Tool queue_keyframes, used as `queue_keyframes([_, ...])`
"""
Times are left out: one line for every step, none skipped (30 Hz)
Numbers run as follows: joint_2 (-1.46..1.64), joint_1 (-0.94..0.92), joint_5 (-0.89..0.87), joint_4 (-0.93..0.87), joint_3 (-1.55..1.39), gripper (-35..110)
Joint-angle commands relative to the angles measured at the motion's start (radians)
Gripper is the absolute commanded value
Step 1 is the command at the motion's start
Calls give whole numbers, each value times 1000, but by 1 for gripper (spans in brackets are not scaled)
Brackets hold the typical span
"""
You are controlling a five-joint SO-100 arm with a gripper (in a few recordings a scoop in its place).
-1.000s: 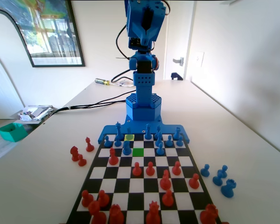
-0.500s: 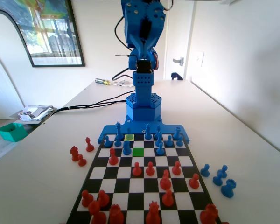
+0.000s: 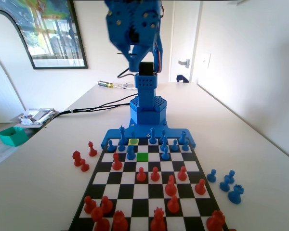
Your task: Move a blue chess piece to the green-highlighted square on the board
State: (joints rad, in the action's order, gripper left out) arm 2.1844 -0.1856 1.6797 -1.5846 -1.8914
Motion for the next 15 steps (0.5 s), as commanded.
queue_keyframes([-110,-34,-29,-34,87,1])
queue_keyframes([-140,-37,-38,-46,94,1])
queue_keyframes([-164,-41,-43,-61,101,1])
queue_keyframes([-186,-46,-38,-77,106,1])
queue_keyframes([-209,-49,-34,-89,107,1])
queue_keyframes([-225,-51,-32,-95,103,1])
queue_keyframes([-244,-51,-32,-100,97,1])
queue_keyframes([-262,-48,-31,-104,86,1])
queue_keyframes([-279,-44,-31,-104,69,1])
queue_keyframes([-299,-41,-32,-103,51,1])
queue_keyframes([-324,-38,-35,-104,35,1])
queue_keyframes([-350,-38,-32,-106,21,1])
queue_keyframes([-374,-40,-31,-103,3,1])
queue_keyframes([-403,-43,-29,-98,-11,1])
queue_keyframes([-431,-49,-26,-97,-18,2])
